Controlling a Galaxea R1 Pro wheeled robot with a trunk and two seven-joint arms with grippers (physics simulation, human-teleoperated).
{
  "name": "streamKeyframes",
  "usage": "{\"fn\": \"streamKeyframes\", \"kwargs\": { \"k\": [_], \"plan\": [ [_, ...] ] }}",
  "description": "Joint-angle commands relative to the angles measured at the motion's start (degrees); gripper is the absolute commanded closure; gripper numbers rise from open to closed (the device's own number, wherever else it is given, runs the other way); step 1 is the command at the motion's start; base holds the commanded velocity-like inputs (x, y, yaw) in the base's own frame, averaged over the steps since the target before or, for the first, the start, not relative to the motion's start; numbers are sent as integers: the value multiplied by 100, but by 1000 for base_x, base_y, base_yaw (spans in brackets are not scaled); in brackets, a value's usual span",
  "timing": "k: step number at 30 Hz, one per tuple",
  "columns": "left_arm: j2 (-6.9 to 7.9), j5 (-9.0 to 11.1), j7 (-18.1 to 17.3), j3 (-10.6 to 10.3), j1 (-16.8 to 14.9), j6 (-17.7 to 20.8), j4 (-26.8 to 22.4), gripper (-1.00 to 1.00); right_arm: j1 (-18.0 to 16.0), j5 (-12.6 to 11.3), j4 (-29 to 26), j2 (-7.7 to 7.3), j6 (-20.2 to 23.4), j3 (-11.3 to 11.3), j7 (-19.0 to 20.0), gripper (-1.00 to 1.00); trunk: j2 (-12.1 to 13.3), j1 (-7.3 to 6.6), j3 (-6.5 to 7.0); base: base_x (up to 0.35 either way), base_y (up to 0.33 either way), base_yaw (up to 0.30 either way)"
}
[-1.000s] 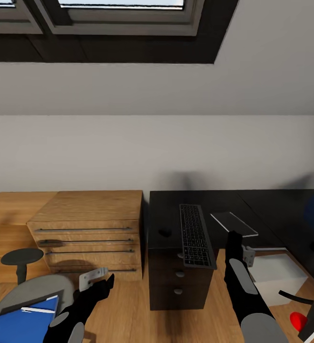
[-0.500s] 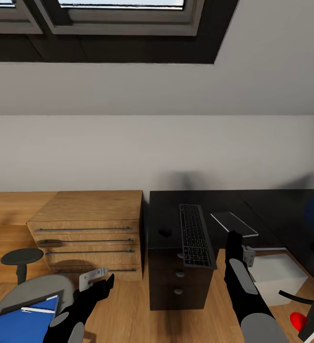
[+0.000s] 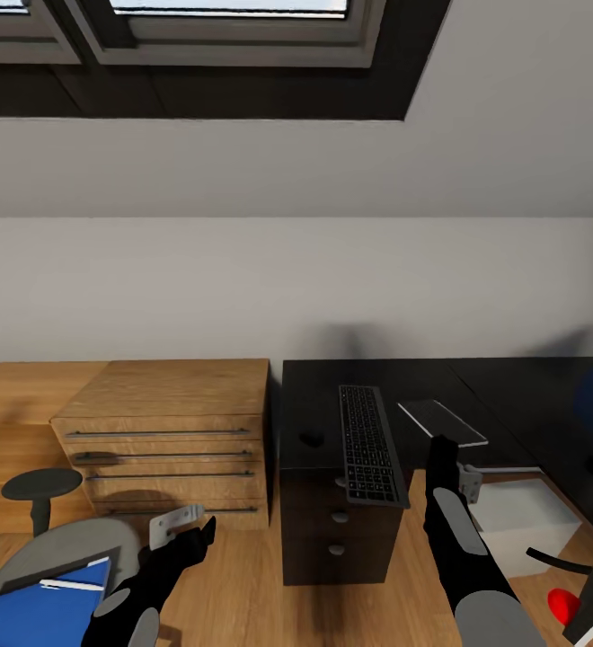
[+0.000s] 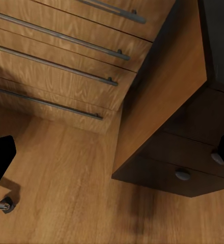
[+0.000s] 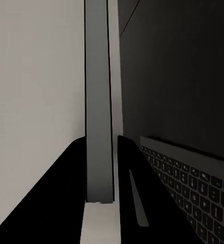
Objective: In the bedroom, organize the workspace by keeping the computer under the desk, ensuring the monitor is on the desk, placing the keyboard on the desk next to the monitor, placing the mouse on the desk next to the keyboard, moving the folder from the swivel chair onto the desk next to the mouse, stacking the notebook on top of the folder with the pen on top of the notebook, and positioning the swivel chair next to the desk.
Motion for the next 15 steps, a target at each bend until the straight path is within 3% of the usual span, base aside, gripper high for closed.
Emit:
{"fn": "streamKeyframes", "kwargs": {
  "k": [1, 15],
  "plan": [
    [1, 61, 53, -7, -4, 19, -8, -100, -4, -66, -1, 4, -10, -7, 43, 100, -5, 0, -7, 0, 0, 0],
    [1, 61, 53, -7, -4, 20, -8, -100, -4, -60, -7, 6, -26, -7, 53, 100, -566, 308, -258, 0, 0, 0]
  ]
}}
